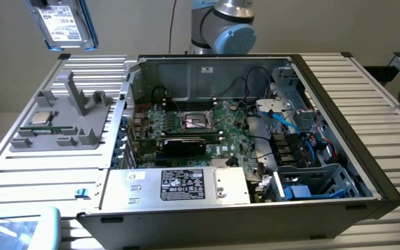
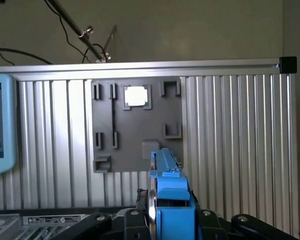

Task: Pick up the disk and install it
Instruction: 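Pick up the disk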

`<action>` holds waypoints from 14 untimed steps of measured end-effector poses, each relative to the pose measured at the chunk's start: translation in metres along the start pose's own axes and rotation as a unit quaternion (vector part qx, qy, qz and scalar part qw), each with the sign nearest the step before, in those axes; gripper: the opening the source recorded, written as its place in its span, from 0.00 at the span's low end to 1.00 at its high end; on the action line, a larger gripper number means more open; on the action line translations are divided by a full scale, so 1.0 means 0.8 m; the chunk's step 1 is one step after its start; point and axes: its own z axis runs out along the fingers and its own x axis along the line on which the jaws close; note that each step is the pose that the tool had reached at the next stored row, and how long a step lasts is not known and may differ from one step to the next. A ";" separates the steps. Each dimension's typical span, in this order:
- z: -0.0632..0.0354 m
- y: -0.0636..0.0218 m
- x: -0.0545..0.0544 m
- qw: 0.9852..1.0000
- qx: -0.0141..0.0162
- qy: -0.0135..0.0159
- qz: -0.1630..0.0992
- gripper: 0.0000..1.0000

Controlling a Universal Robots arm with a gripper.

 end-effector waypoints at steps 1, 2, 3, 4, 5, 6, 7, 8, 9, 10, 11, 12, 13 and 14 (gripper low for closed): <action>0.000 -0.004 0.001 1.000 0.000 0.000 0.000 0.37; 0.000 -0.008 0.002 1.000 0.000 0.000 0.000 0.37; 0.000 -0.012 0.004 1.000 0.000 0.000 0.000 0.37; 0.000 -0.016 0.005 1.000 0.000 0.000 0.000 0.37; 0.000 -0.019 0.006 1.000 0.000 0.000 0.000 0.37; 0.000 -0.023 0.007 1.000 0.000 0.000 0.000 0.37; 0.000 -0.026 0.008 1.000 0.000 0.000 0.000 0.37; 0.000 -0.029 0.010 1.000 0.000 0.000 0.000 0.37; 0.000 -0.031 0.013 1.000 0.000 0.000 0.000 0.37; 0.000 -0.032 0.015 1.000 0.000 -0.001 0.000 0.37; 0.000 -0.034 0.018 1.000 0.000 -0.001 0.000 0.37; 0.000 -0.036 0.021 1.000 0.000 -0.001 0.000 0.37; -0.001 -0.038 0.024 1.000 0.000 -0.001 0.000 0.37; -0.001 -0.040 0.027 1.000 0.000 -0.002 0.000 0.37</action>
